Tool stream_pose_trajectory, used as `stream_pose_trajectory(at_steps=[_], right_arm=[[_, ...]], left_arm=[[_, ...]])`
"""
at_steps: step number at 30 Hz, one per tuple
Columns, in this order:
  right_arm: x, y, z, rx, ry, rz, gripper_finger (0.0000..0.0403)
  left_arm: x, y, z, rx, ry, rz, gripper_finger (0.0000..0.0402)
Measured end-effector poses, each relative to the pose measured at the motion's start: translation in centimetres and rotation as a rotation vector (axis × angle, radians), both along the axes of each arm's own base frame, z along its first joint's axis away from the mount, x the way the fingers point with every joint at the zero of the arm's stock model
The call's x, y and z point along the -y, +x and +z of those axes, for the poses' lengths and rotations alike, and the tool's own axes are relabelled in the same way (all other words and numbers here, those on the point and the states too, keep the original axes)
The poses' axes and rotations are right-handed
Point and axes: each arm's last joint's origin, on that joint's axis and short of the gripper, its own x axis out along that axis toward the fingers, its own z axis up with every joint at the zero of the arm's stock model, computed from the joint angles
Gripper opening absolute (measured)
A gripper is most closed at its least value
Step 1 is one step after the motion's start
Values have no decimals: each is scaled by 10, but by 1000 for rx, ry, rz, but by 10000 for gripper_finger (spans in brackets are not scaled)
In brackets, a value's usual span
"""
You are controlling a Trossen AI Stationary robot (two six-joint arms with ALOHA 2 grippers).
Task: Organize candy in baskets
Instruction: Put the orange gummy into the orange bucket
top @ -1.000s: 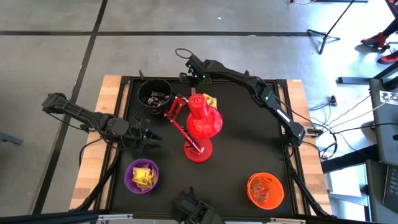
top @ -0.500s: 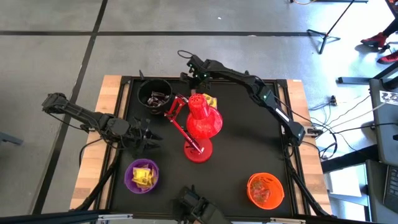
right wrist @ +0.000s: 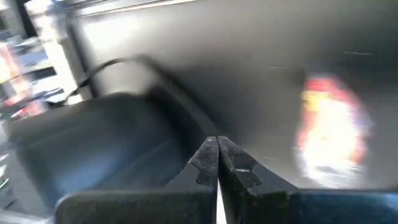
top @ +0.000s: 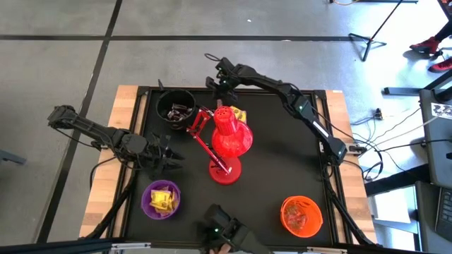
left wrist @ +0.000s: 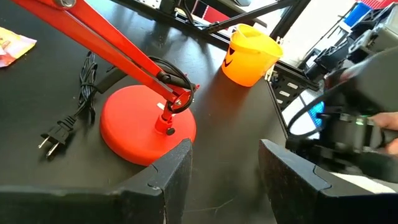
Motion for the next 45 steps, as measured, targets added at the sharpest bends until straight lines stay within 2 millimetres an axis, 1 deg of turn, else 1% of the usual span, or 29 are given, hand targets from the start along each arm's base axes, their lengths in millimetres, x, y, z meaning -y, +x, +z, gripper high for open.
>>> stream_pose_trajectory(at_steps=[4, 7, 9, 13, 18, 20, 23, 28, 30, 35, 38, 42, 45], right_arm=[[-4, 14, 11, 152, -61, 63, 3], [-8, 14, 19, 155, -107, 87, 3], [-6, 9, 28, 140, -165, 84, 3], [-6, -7, 51, 38, -315, 84, 3], [-13, -31, 75, -189, -520, 140, 3], [-19, -39, 86, -265, -585, 178, 3], [-32, -48, 100, -376, -652, 207, 3], [-62, -56, 125, -568, -774, 183, 3], [-75, -60, 133, -659, -830, 174, 3], [-101, -72, 136, -907, -865, 171, 3], [-108, -80, 136, -1026, -871, 156, 3], [-113, -82, 132, -1044, -868, 170, 3], [-120, -88, 135, -1052, -879, 164, 3]], left_arm=[[0, 0, 0, -2, -11, 4, 174], [0, 0, 0, -3, -19, 12, 174], [0, 0, 0, -3, -23, 15, 174], [0, 0, 0, -5, -37, 29, 174], [-9, 1, 0, -29, -20, 101, 174], [-16, 1, 4, -74, -10, 149, 174], [-27, 0, 17, -128, 22, 224, 174], [-48, -1, 42, -191, 136, 346, 174], [-58, 0, 48, -233, 182, 387, 174], [-83, 6, 60, -312, 250, 451, 174], [-99, 14, 64, -341, 249, 440, 174], [-124, 24, 62, -392, 232, 433, 174], [-142, 31, 55, -435, 215, 418, 174]])
